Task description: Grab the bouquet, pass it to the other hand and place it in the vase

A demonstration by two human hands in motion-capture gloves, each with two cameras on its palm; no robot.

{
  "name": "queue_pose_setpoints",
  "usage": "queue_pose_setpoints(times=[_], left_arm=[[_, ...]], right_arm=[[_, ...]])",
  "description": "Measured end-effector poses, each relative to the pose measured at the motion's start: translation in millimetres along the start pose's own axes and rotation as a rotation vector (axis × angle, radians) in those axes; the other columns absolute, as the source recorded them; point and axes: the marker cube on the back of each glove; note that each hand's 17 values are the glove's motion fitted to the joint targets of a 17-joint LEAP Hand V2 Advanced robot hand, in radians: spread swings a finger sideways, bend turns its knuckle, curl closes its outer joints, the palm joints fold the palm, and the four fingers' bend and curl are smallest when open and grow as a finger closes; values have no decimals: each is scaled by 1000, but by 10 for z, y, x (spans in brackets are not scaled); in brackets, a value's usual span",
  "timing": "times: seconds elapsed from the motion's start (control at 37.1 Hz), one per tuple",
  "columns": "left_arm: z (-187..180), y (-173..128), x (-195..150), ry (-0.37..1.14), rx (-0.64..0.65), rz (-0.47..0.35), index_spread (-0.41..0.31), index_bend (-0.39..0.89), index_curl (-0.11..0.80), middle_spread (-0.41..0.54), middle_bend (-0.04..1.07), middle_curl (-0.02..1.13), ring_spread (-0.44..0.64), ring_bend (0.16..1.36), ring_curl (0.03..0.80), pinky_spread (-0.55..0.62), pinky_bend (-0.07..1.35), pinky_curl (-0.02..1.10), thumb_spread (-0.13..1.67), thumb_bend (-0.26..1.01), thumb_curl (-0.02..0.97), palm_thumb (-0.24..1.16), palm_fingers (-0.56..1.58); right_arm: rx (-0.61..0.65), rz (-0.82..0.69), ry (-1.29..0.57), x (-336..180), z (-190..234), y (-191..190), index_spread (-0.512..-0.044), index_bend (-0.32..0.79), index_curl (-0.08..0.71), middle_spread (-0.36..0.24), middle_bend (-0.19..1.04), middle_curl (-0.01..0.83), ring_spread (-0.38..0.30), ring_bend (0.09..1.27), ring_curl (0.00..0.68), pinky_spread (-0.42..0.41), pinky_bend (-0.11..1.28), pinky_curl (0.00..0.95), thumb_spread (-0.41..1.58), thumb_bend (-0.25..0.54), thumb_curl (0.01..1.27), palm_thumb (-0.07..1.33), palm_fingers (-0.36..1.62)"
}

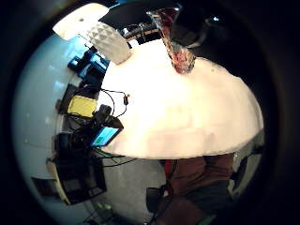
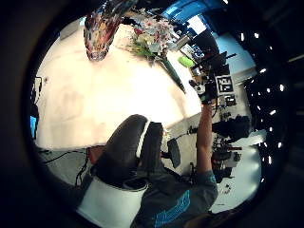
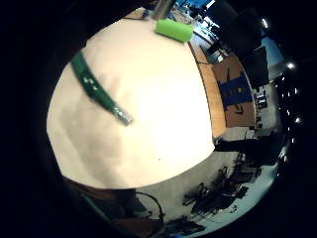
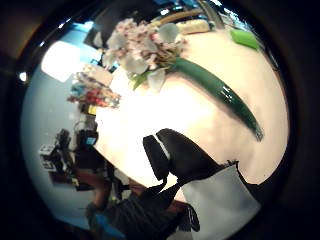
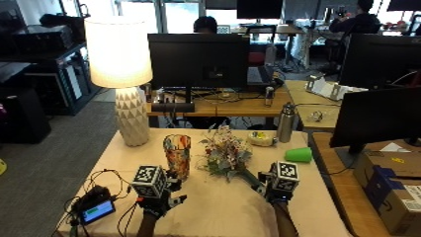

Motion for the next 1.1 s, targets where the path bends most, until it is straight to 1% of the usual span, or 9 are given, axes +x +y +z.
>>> queue_pose_setpoints(times=[0.27, 0.46, 0.51, 0.57, 0.73, 0.81, 0.86, 0.94, 1.1], left_arm=[[-14, 44, 66, 30, -35, -19, -91, 122, 232, 88, 178, 295, 209, 623, 295, 381, 522, 343, 985, -27, 275, 127, 294], [145, -33, -57, 27, -55, -15, -91, 125, 236, 92, 178, 297, 210, 630, 297, 380, 527, 346, 985, -27, 280, 126, 288], [136, -16, -50, 35, -63, -19, -91, 125, 237, 92, 178, 297, 210, 631, 298, 380, 528, 347, 985, -27, 281, 126, 287], [93, 24, -21, 42, -73, -27, -90, 125, 238, 93, 179, 298, 210, 632, 298, 380, 529, 347, 985, -27, 282, 125, 287], [123, -1, -22, 45, -68, -28, -90, 125, 241, 93, 179, 300, 210, 634, 298, 380, 531, 349, 986, -27, 285, 125, 285], [141, -24, -40, 41, -64, -22, -91, 120, 240, 94, 181, 302, 210, 637, 299, 380, 533, 350, 986, -27, 286, 125, 282], [157, -44, -58, 38, -58, -21, -91, 121, 240, 94, 181, 303, 210, 638, 299, 380, 534, 350, 986, -27, 287, 124, 281], [182, -73, -77, 40, -49, -23, -90, 120, 240, 96, 182, 304, 210, 640, 300, 380, 535, 351, 986, -27, 288, 124, 280], [182, -91, -69, 50, -49, -21, -85, 121, 241, 98, 183, 307, 210, 643, 300, 378, 532, 349, 987, -27, 289, 125, 278]], right_arm=[[-231, 107, 12, 343, 699, -274, -296, 55, 92, 139, 156, 214, 277, 225, 208, 369, 702, 354, 1028, -16, 269, 388, -207], [-328, 121, -59, 262, 706, -121, -281, 56, 77, 118, 200, 232, 260, 264, 225, 361, 717, 356, 1065, 18, 298, 508, -101], [-326, 118, -69, 234, 727, -121, -286, 98, 89, 103, 238, 251, 251, 282, 233, 354, 691, 349, 1085, 39, 313, 564, -6], [-310, 114, -60, 206, 753, -142, -294, 242, 141, 78, 255, 261, 235, 296, 232, 344, 626, 325, 1114, 67, 329, 625, 185], [-186, 92, 137, 182, 931, -411, -303, 387, 231, 1, 257, 285, 160, 328, 244, 318, 504, 292, 1182, 112, 358, 741, 544], [-178, 85, 228, 76, 802, -359, -293, 333, 237, -47, 263, 297, 42, 438, 271, 249, 500, 276, 1185, 125, 372, 792, 842], [-188, 80, 231, 42, 801, -372, -285, 181, 216, -87, 332, 327, -42, 537, 305, 122, 549, 292, 1179, 129, 383, 823, 1065], [-195, 73, 214, 42, 867, -430, -277, 75, 218, -124, 378, 366, -105, 617, 366, -15, 600, 336, 1170, 120, 390, 841, 1192], [-84, 81, 204, 77, 872, -410, -270, 60, 212, -171, 462, 428, -181, 778, 454, -189, 690, 393, 1092, 125, 440, 931, 1314]])
